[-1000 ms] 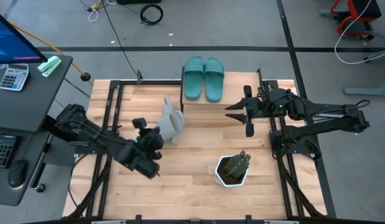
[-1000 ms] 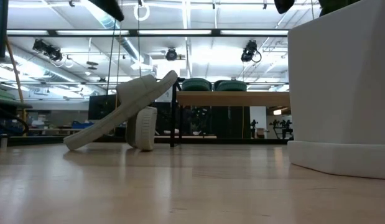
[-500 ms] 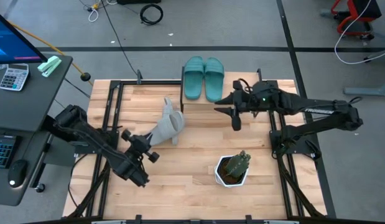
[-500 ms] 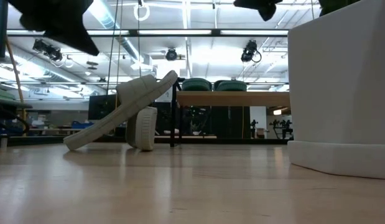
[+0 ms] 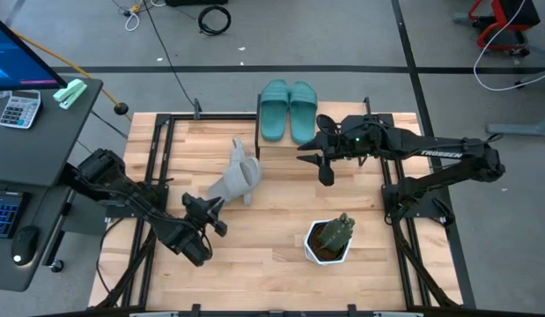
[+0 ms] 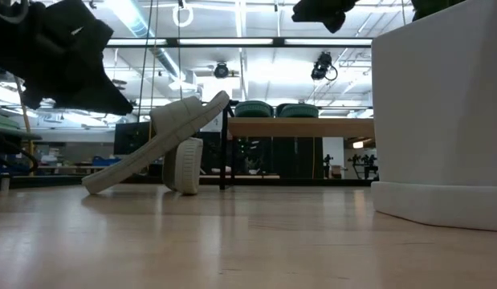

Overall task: Pick and place slides into the shelf
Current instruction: Put the bottom gray slides on the shelf

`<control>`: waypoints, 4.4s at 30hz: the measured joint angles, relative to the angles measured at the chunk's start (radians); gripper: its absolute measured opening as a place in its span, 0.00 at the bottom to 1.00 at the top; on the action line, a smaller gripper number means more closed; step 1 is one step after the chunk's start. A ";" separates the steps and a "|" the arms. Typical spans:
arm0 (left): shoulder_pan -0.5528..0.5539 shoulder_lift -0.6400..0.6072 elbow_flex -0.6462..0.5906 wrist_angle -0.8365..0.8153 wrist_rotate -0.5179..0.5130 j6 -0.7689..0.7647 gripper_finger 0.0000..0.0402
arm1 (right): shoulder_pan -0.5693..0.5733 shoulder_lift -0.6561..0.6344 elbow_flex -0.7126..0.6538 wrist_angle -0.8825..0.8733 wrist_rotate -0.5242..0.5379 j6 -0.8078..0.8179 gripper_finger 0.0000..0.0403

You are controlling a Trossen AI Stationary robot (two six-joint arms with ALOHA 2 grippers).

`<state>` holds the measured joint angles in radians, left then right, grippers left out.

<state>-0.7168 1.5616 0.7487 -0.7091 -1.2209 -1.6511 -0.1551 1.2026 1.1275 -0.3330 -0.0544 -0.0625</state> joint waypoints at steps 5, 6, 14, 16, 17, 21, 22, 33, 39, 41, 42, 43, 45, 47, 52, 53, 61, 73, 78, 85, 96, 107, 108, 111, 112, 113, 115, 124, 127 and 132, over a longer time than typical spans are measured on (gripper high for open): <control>0.023 0.012 -0.012 0.157 0.001 0.341 0.37 | 0.000 0.000 0.000 -0.007 0.000 -0.009 0.31; 0.030 0.013 -0.012 0.189 0.001 0.396 0.42 | 0.000 0.000 0.000 -0.007 0.000 -0.010 0.31; 0.086 0.023 -0.012 0.337 0.093 0.589 0.78 | 0.001 0.000 0.000 -0.013 0.000 -0.010 0.31; 0.098 0.023 -0.012 0.334 0.130 0.590 0.85 | 0.001 0.000 0.000 -0.015 0.000 -0.010 0.32; 0.104 0.026 -0.012 0.332 0.150 0.591 0.88 | 0.001 0.000 0.000 -0.015 0.000 -0.010 0.32; 0.121 0.060 -0.011 0.337 0.186 0.628 0.95 | 0.001 0.000 0.000 -0.016 0.000 -0.009 0.32; 0.126 0.073 -0.010 0.341 0.191 0.638 0.95 | 0.001 0.000 0.000 -0.017 0.000 -0.009 0.32; 0.207 0.204 -0.008 0.340 0.142 0.698 0.96 | 0.001 0.000 0.000 -0.019 0.000 -0.008 0.32; 0.265 0.238 -0.008 0.340 0.149 0.695 0.94 | 0.001 0.000 0.000 -0.019 0.000 -0.008 0.32; 0.276 0.244 -0.008 0.339 0.150 0.686 0.91 | 0.001 0.000 0.000 -0.019 0.000 -0.008 0.32; 0.279 0.245 -0.007 0.339 0.149 0.678 0.88 | 0.001 0.000 0.000 -0.019 0.000 -0.008 0.32; 0.282 0.245 -0.007 0.338 0.149 0.671 0.84 | 0.001 0.000 0.000 -0.019 0.000 -0.008 0.32; 0.282 0.245 -0.008 0.335 0.148 0.668 0.75 | 0.001 0.000 0.000 -0.019 0.000 -0.007 0.32; 0.282 0.245 -0.008 0.335 0.151 0.668 0.63 | 0.001 0.000 0.000 -0.019 0.000 -0.007 0.32; 0.271 0.243 -0.008 0.331 0.171 0.718 0.20 | 0.001 0.000 0.000 -0.018 0.000 -0.007 0.32; 0.265 0.243 -0.008 0.330 0.180 0.731 0.16 | 0.001 0.000 0.000 -0.019 0.000 -0.007 0.32; 0.193 0.202 0.089 0.089 0.212 0.710 0.16 | 0.001 0.000 0.000 -0.019 0.000 -0.007 0.31; 0.063 0.164 0.430 -0.512 -0.144 0.722 0.15 | 0.002 0.000 0.000 -0.008 -0.068 -0.073 0.29; 0.041 0.155 0.472 -0.722 -0.257 0.725 0.15 | 0.011 -0.002 0.000 0.020 -0.203 -0.162 0.28; 0.040 0.076 0.468 -0.856 -0.349 0.694 0.15 | 0.057 -0.017 0.000 0.024 -0.220 -0.182 0.27; 0.040 -0.007 0.472 -0.850 -0.349 1.062 0.15 | 0.059 -0.033 0.066 0.072 -0.218 0.073 0.27; 0.100 -0.006 0.606 -0.486 -0.232 1.777 0.15 | 0.011 -0.030 0.133 0.065 -0.216 0.150 0.27; 0.112 -0.006 0.608 -0.423 -0.218 1.874 0.15 | 0.011 -0.029 0.133 0.064 -0.216 0.156 0.27; 0.158 -0.006 0.610 -0.213 -0.167 2.157 0.15 | 0.011 -0.029 0.133 0.054 -0.216 0.168 0.27; 0.175 -0.006 0.610 -0.147 -0.136 2.235 0.15 | 0.011 -0.029 0.133 0.047 -0.216 0.169 0.27; 0.195 -0.006 0.610 -0.082 -0.108 2.304 0.15 | 0.011 -0.029 0.133 0.037 -0.216 0.172 0.27; 0.232 -0.006 0.610 0.029 -0.076 2.430 0.15 | 0.011 -0.029 0.133 0.014 -0.216 0.174 0.27; 0.394 -0.083 0.610 0.370 0.158 2.772 0.14 | 0.011 -0.030 0.133 -0.063 -0.217 0.161 0.27; 0.425 -0.125 0.609 0.442 0.225 2.841 0.14 | 0.011 -0.036 0.134 -0.097 -0.219 0.138 0.27; 0.480 -0.191 0.609 0.511 0.418 2.841 0.14 | -0.002 -0.071 0.133 -0.136 -0.211 0.106 0.27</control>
<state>-0.2372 1.3707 1.3580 -0.1983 -0.8024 1.1900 -0.1571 1.1312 1.2610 -0.4691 -0.2654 0.0433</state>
